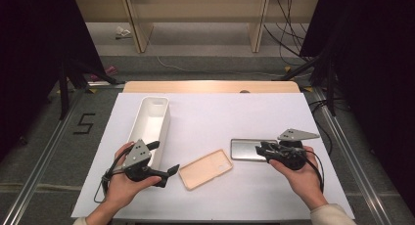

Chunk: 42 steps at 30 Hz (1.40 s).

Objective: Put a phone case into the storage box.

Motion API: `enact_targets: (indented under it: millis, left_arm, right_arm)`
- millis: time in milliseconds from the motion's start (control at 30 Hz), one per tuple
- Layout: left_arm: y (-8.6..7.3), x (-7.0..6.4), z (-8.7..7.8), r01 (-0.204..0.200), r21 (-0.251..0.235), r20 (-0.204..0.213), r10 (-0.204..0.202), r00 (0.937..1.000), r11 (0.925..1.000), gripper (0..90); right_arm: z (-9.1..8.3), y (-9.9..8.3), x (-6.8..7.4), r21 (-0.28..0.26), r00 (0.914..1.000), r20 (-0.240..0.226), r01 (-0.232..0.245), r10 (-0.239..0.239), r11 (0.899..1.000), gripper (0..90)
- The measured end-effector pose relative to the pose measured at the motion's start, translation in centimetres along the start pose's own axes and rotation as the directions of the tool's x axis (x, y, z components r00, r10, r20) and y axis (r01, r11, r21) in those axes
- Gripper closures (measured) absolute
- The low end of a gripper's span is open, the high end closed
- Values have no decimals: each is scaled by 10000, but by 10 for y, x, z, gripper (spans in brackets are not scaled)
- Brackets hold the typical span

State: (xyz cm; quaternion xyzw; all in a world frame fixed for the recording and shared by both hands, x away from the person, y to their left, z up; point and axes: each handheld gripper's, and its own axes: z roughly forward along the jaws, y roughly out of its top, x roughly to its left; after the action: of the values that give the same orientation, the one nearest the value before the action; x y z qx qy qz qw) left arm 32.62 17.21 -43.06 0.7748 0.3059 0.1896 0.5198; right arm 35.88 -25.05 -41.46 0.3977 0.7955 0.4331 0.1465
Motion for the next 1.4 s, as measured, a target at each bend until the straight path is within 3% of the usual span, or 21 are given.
enact_targets:
  millis: [67, 167, 333, 667, 867, 1133, 1400]
  left_arm:
    - [0, 0, 0, -22, -2, -13, 22, 10000, 10000, 0]
    - [0, 0, 0, -24, -4, -8, 24, 10000, 10000, 0]
    - [0, 0, 0, 4, -25, 27, -4, 10000, 10000, 0]
    - [0, 0, 0, 2, -34, 42, -2, 10000, 10000, 0]
    - [0, 0, 0, -7, -27, 62, 7, 10000, 10000, 0]
    - [0, -1, 1, -30, -17, 86, 30, 10000, 10000, 0]
    - [0, 0, 0, -19, -32, 98, 19, 10000, 10000, 0]
  right_arm:
    - [9, 3, 4, 429, 9998, -185, 106, -98, 9990, 831]
    - [22, 5, 9, 1002, 9996, -218, 207, -186, 9948, 900]
    - [36, 6, 9, 1770, 9999, 123, 30, -52, 9842, 900]
    - [71, 7, 7, 3441, 9973, 734, -181, -76, 9388, 900]
    - [78, 5, 3, 3811, 9955, 948, -304, -63, 9241, 900]
    - [82, 6, -4, 3916, 9925, 1221, -463, -21, 9190, 900]
    - [86, 3, -7, 4356, 9933, 1152, -460, -49, 8990, 900]
